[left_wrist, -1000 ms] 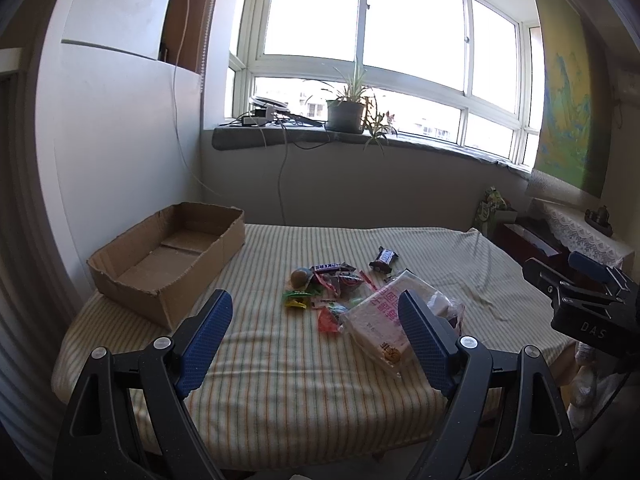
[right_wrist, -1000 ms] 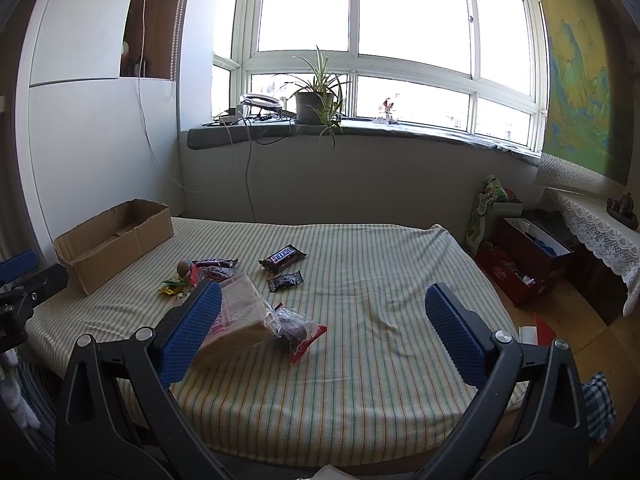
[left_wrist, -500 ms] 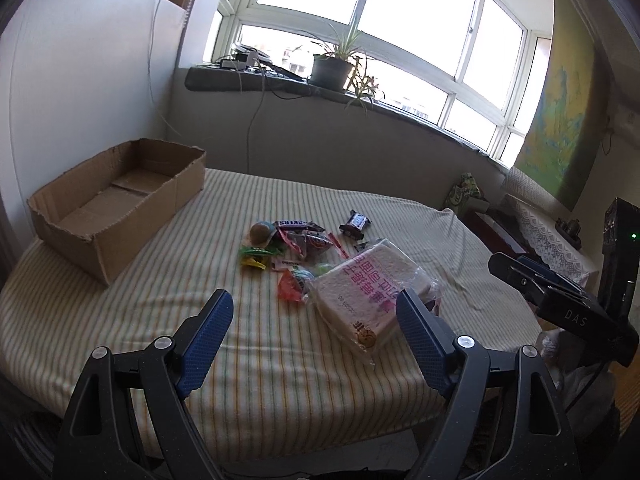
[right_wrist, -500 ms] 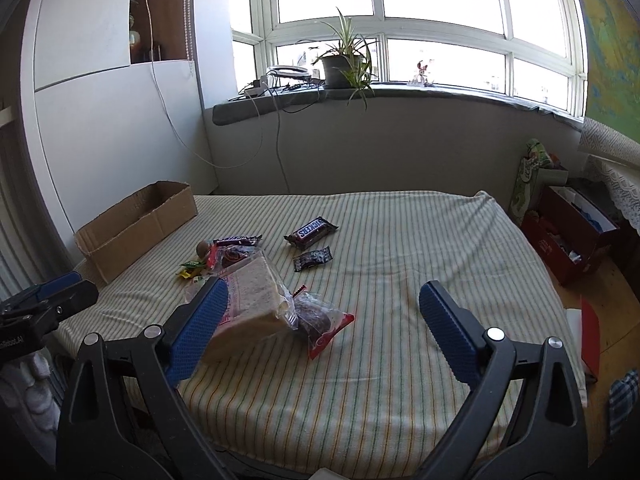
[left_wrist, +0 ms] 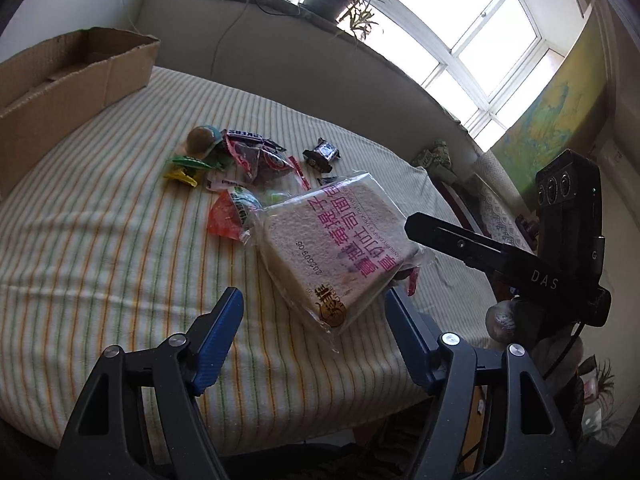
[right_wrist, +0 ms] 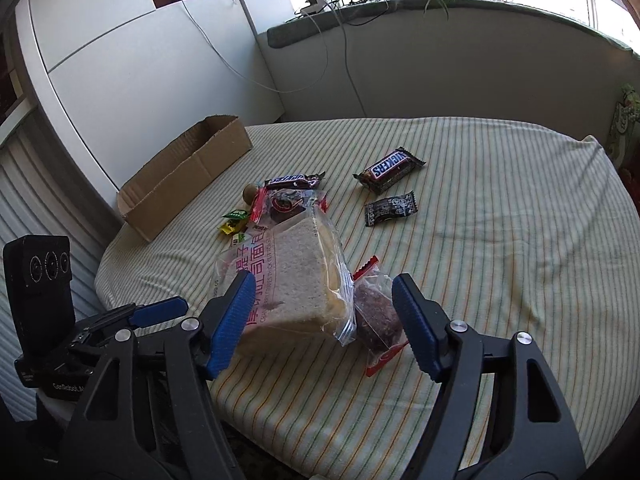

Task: Organize snacks
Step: 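Close the right gripper on the bagged bread loaf and lift it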

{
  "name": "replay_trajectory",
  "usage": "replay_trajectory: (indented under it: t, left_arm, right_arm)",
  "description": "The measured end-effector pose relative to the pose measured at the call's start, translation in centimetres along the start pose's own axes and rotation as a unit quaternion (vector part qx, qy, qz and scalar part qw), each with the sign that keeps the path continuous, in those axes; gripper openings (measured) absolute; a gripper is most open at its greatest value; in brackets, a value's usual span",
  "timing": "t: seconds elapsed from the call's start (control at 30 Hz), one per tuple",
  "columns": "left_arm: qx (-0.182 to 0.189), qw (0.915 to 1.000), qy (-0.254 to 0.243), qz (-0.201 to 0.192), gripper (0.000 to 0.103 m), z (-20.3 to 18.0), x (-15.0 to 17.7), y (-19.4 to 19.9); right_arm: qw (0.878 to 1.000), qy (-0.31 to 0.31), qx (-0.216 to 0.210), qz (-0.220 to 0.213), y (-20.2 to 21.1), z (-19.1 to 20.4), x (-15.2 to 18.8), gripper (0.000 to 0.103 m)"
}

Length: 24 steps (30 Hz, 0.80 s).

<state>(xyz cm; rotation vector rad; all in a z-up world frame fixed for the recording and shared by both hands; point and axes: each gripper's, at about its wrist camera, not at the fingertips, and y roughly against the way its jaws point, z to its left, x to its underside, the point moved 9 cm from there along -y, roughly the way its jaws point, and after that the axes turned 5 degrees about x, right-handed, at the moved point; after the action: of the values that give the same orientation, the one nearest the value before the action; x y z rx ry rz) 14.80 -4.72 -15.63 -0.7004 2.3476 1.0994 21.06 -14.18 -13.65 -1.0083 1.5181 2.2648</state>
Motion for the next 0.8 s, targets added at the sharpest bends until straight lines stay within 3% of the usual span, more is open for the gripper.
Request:
replay_trajectory:
  t: [0.17, 0.33, 0.4, 0.47, 0.8]
  left_arm:
    - [0.011, 0.9998, 0.008, 0.015, 0.065, -0.2, 0.1, -1.1]
    - [0.016, 0.9996, 0.009, 0.023, 0.061, -0.3, 0.2, -2.1]
    - [0.016, 0.9996, 0.005, 0.024, 0.059, -0.4, 0.2, -2.2]
    - [0.013, 0.9997, -0.002, 0.023, 0.059, -0.5, 0.2, -2.2]
    - [-0.003, 0.9997, -0.024, 0.006, 0.056, -0.7, -0.8, -1.6]
  right_arm:
    - [0.999, -0.001, -0.02, 0.033, -1.7, 0.0, -0.2, 0.064]
    - [0.999, 0.007, -0.024, 0.047, -2.2, 0.3, -0.3, 0.062]
    - [0.998, 0.015, -0.024, 0.054, -2.5, 0.6, -0.1, 0.054]
    - [0.998, 0.021, -0.024, 0.062, -2.8, 0.8, 0.1, 0.053]
    - [0.997, 0.043, -0.017, 0.064, -2.4, 1.5, -0.1, 0.045]
